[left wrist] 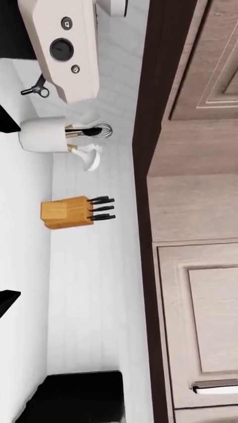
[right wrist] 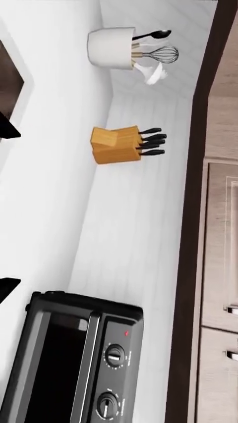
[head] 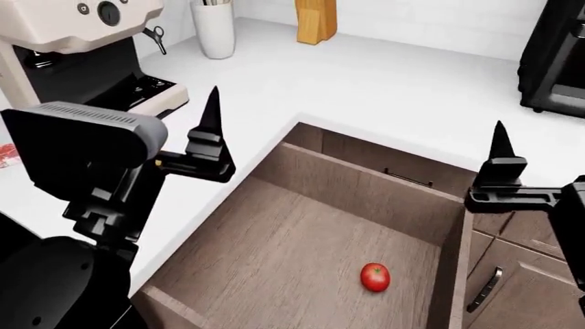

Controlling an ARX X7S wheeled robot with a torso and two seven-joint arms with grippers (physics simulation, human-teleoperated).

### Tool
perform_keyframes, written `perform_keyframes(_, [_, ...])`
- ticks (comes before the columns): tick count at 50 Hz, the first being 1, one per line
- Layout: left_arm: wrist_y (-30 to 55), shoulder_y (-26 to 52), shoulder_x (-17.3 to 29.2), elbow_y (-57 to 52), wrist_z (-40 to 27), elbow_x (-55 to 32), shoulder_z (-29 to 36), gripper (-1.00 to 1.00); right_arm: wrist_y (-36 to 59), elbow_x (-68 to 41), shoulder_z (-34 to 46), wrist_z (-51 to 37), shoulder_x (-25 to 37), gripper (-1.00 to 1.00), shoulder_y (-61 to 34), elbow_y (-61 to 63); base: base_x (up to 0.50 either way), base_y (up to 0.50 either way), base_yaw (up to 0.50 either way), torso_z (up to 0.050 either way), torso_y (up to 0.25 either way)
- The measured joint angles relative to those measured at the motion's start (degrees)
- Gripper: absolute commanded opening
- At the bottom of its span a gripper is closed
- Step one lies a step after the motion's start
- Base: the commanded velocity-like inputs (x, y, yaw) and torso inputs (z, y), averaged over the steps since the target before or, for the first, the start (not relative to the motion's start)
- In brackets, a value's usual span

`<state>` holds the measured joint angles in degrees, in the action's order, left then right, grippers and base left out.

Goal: Close the right drawer.

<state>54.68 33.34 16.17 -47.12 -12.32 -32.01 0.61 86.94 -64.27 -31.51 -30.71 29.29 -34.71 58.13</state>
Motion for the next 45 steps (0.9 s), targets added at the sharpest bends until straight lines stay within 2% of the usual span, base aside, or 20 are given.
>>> perform_keyframes(8, [-0.6, -0.5, 0.2, -0.1, 0.2, -0.5, -0.2, 1.0, 0.2, -7.8, -6.0, -3.6, 4.0, 1.0, 6.2, -0.1, 0.0, 0.0, 0.0, 0.0, 0.0])
perform_keyframes(24, [-2.3, -1.4, 0.5, 0.7, 0.5, -0.5, 0.2, 1.0, -5.1, -8.8, -18.5, -2.5, 7.8, 1.0, 21.7, 0.9, 0.0, 0.0, 0.0, 0.0, 0.0])
perform_keyframes(30, [-3.2, -1.8, 0.7, 1.3, 0.7, -0.4, 0.2, 1.0, -7.6, -6.5, -21.2, -1.3, 8.0, 1.0, 27.0, 0.7, 0.0, 0.0, 0.0, 0.0, 0.0])
perform_keyframes(45, [-4.4, -2.2, 1.0, 1.9, 0.6, -0.4, 0.2, 1.0, -18.1, 8.1, -18.8, 5.2, 4.4, 1.0, 40.7, -3.5, 0.0, 0.0, 0.0, 0.0, 0.0])
